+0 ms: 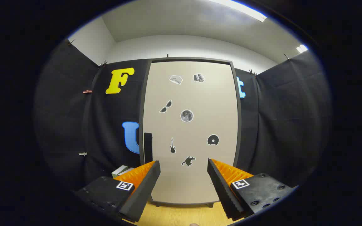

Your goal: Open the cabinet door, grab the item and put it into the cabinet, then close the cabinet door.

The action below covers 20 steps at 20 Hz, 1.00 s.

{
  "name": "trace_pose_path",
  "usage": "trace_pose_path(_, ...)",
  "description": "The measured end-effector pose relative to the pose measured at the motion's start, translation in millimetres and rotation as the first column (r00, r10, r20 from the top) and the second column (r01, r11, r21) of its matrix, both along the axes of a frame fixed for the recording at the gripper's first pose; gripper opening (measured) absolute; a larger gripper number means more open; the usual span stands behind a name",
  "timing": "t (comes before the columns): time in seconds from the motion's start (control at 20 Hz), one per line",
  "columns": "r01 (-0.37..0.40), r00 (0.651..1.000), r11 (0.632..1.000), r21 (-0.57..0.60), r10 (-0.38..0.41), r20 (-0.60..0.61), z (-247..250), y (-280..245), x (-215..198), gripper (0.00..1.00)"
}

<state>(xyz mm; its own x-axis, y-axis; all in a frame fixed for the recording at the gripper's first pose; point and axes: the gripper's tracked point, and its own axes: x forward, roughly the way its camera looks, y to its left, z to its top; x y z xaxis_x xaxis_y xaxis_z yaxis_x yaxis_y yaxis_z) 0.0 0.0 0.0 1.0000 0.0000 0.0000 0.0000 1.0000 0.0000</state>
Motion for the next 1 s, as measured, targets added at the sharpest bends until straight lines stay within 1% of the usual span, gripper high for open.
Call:
trace_pose_path(0.2,0.004,1.0,1.0,-0.004,-0.004,-0.005,-1.1,-1.5,2.4,0.97)
trace_pose_path(0.4,-0.011,1.0,1.0,0.02,0.011,-0.016,-4.6,0.0,4.5,0.97)
trace_pose_path(0.55,-0.007,1.0,1.0,0.005,0.007,-0.012,-3.0,1.8,6.3,0.97)
trace_pose_path(1.0,-0.048,0.999,0.999,0.018,0.048,-0.01,-0.2,21.2,7.5,0.97)
